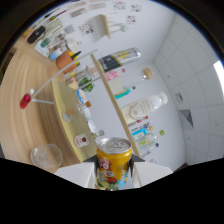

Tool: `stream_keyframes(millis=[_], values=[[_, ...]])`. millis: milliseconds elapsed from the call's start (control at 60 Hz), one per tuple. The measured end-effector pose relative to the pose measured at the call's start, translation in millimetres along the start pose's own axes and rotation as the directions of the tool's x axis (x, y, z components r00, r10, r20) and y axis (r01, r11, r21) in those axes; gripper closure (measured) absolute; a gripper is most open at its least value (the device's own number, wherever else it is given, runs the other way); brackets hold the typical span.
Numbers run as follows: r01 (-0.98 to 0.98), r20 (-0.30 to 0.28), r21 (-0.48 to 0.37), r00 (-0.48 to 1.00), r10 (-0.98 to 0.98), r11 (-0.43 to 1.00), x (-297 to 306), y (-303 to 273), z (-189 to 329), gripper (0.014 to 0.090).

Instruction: Make me a cup of Vodka Sunrise.

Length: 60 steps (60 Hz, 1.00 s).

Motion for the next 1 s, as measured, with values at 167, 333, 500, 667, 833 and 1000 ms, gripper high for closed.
stream_keyframes(millis=[167, 333, 500, 667, 833, 1000], values=[[-0.567, -0.014, 0.091, 0.821, 0.57, 0.819, 56.6, 18.5, -26.5, 0.0533], [-0.845, -0.023, 0.056, 0.531, 0.847, 0.531, 57.2, 91.3, -35.3, 0.0536], [-0.919, -0.05, -0.081, 0.39, 0.919, 0.386, -8.8, 175.2, -23.6, 0.0537], [-0.915, -0.076, -0.226, 0.36, 0.93, 0.336, -80.4, 231.6, -9.7, 0.0538], [-0.897, -0.059, -0.303, 0.354, 0.933, 0.321, -118.8, 250.9, 2.8, 0.0537], [-0.876, -0.071, -0.367, 0.361, 0.93, 0.312, -140.8, 264.9, 1.8, 0.0528]])
